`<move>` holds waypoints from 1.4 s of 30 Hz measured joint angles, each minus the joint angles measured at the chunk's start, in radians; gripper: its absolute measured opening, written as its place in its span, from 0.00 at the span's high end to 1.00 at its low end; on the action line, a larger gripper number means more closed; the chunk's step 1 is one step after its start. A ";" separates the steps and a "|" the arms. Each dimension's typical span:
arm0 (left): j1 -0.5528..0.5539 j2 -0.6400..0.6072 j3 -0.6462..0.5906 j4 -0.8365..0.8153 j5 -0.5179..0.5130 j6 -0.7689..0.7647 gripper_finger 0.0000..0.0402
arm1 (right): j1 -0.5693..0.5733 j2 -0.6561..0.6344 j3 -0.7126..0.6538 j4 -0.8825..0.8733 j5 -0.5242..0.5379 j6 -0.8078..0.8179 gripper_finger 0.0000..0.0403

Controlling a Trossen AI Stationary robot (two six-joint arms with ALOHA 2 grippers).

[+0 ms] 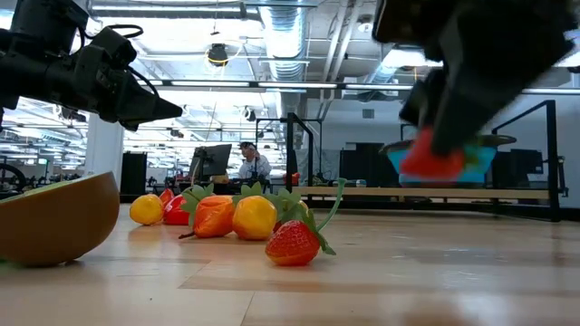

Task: Pick & Place Fruit
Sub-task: Put the red strawberry into the blue colander

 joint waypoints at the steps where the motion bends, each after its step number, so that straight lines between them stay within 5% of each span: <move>1: 0.000 0.000 0.000 0.000 0.000 0.000 1.00 | -0.006 -0.028 0.000 -0.023 0.000 0.006 0.71; 20: 0.000 0.000 0.000 0.000 0.000 0.000 1.00 | -0.276 -0.443 0.000 -0.494 0.002 0.059 0.71; 28: 0.000 0.000 0.000 0.000 0.000 0.000 1.00 | -0.453 -0.509 0.000 -0.661 0.003 -0.023 0.72; 42: 0.000 0.000 0.000 0.000 0.000 0.000 1.00 | -0.801 -0.531 0.000 -0.666 0.055 -0.259 0.72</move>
